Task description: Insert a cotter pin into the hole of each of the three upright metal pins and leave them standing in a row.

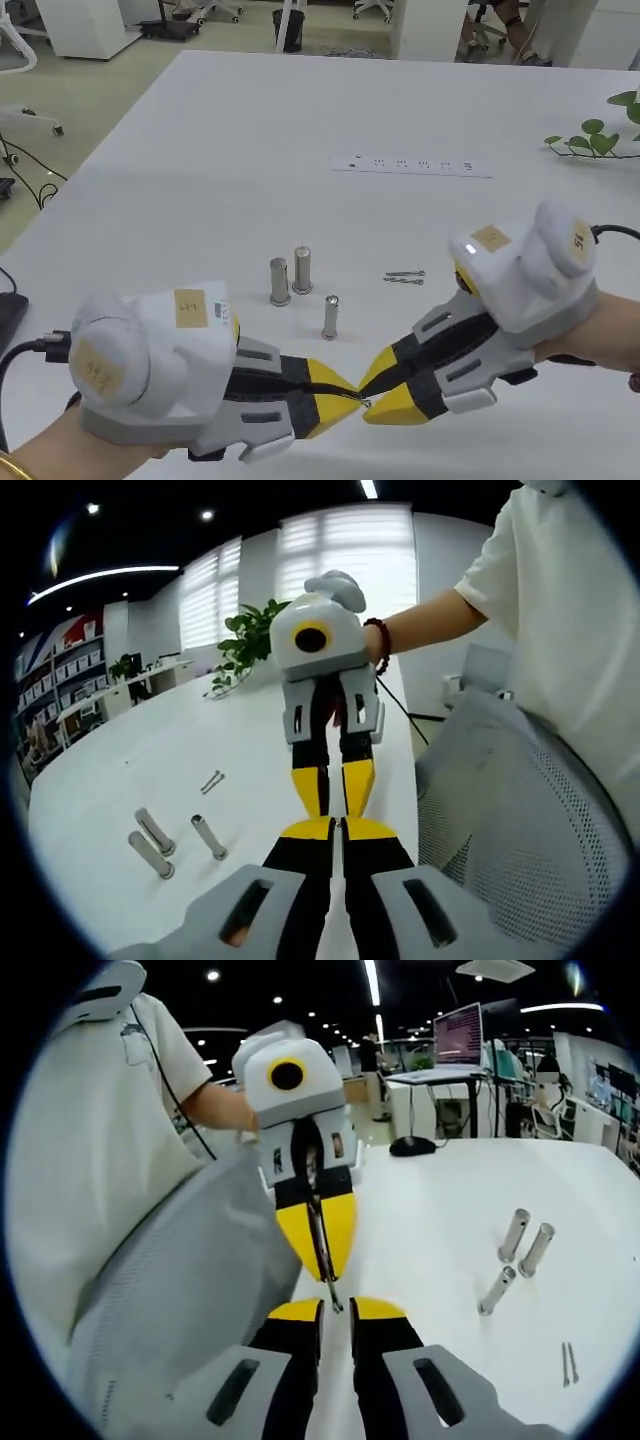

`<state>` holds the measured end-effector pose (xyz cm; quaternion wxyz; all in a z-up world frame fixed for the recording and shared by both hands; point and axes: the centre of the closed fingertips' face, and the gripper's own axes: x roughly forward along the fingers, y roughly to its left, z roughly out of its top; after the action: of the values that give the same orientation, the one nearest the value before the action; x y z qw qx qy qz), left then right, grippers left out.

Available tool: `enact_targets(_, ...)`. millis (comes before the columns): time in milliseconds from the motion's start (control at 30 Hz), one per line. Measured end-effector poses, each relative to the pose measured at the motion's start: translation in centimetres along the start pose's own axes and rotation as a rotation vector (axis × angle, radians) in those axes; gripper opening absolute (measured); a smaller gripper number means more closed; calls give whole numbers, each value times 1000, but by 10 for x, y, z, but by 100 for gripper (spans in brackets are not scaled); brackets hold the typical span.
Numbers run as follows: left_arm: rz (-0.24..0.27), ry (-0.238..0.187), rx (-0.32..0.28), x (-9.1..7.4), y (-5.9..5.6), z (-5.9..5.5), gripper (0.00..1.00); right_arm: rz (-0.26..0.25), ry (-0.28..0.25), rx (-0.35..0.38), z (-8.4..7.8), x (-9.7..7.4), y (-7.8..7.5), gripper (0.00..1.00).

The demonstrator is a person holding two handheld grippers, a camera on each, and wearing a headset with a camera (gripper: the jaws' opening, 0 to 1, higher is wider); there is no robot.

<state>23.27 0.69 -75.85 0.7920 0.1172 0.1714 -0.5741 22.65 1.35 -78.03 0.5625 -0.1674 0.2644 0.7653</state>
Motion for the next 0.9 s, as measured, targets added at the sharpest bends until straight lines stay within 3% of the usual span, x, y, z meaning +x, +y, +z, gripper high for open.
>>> enact_targets(233, -19, -9, 17, 0, -3, 3, 0, 22, 4, -4, -1, 2, 5, 6)
enact_targets(533, -5, 0, 8, -1, 0, 0, 0, -11, 6, -19, 0, 2, 0, 5)
enact_targets(900, 48, -16, -86, 0, 10, -1, 1, -70, 37, -78, 0, 2, -9, 4)
